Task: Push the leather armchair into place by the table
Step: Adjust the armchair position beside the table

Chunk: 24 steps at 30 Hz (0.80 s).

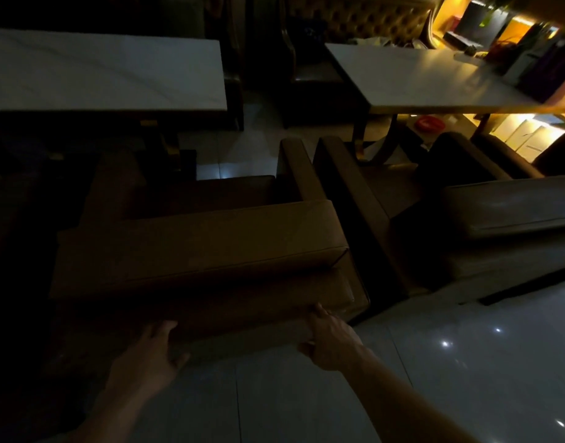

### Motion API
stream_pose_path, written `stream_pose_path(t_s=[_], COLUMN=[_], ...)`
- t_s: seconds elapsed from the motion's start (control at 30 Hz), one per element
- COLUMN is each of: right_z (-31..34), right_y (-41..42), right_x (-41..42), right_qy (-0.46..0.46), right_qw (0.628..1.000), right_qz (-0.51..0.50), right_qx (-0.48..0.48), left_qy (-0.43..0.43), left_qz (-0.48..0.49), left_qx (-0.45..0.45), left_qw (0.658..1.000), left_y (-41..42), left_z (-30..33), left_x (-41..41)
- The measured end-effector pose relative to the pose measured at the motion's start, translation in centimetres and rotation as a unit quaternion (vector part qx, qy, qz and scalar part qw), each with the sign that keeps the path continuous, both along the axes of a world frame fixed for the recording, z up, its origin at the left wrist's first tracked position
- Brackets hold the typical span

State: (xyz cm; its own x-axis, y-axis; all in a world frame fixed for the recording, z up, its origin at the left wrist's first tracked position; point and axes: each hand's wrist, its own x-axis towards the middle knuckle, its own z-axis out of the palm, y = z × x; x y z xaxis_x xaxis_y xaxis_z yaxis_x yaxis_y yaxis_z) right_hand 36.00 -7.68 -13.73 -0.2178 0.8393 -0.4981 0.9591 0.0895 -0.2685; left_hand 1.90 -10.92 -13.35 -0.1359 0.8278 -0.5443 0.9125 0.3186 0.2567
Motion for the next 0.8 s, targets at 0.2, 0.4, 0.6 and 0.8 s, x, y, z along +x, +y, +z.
stream_pose_path(t_s=[0.2,0.4,0.6,0.8], right_z=[1.6,2.2,0.0,-2.7], right_y=[-0.4,0.4,1.8,2.9], right_x=[-0.5,-1.4,-0.4,-1.6], right_qy=[-0.034,-0.042,-0.041,-0.077], right_qw=[0.999,0.995,0.989,0.991], right_qz=[-0.027,-0.091,-0.134,-0.064], right_qx=[0.004,0.014,0.056,0.085], left_qy=[-0.015,-0.001,-0.014,-0.091], left_qz=[0.069,0.168,0.288,0.301], left_qx=[0.040,0.086,0.058,0.011], left_qw=[0.997,0.982,0.956,0.949], left_y=[-1.3,-1.7,-0.4,0.9], left_z=[2.4,2.8,-0.5,-4.5], left_x=[-2.7,-9.2,-15.8,-17.5])
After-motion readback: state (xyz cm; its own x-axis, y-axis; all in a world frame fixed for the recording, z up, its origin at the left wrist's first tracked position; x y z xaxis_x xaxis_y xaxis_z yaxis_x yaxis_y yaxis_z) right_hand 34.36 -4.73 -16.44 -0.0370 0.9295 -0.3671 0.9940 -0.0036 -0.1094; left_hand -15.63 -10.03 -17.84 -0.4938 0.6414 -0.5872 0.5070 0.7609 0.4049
